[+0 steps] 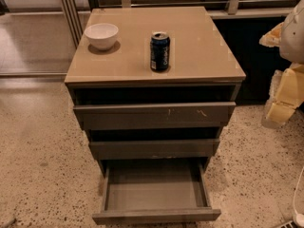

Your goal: Place pepsi can into bottom drawer

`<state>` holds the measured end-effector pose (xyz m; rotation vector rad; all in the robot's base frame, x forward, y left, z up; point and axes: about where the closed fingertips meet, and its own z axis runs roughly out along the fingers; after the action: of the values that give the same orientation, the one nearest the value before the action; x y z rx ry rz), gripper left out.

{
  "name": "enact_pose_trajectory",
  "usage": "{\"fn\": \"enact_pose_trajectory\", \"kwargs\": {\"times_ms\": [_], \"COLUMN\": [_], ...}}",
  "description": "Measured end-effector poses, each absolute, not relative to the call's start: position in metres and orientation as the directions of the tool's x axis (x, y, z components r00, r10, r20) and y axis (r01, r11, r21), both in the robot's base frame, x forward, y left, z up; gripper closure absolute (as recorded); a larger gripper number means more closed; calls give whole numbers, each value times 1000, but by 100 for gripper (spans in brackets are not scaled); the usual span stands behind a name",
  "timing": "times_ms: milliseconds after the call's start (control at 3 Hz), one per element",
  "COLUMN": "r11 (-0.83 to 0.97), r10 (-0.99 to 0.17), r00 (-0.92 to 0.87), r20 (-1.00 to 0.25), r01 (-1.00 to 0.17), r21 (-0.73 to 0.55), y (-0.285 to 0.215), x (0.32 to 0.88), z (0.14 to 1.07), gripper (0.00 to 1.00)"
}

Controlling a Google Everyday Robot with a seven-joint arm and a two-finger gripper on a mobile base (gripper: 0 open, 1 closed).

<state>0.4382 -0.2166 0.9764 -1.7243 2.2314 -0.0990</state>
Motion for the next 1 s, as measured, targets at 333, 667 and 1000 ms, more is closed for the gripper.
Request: {"fn": "enact_pose_trajectory", "kwargs": {"times_ms": [333,667,1000], "r11": [270,270,293], "r10": [-953,-953,-939], "r00": [-221,-221,-214], "r20": [-207,-208,-269], "r01": [-931,-930,-907], "r21": [-246,-248,-302], "y": [-217,-217,-217], "x": [438,438,463], "z": [976,977,979], "gripper": [0,18,42]}}
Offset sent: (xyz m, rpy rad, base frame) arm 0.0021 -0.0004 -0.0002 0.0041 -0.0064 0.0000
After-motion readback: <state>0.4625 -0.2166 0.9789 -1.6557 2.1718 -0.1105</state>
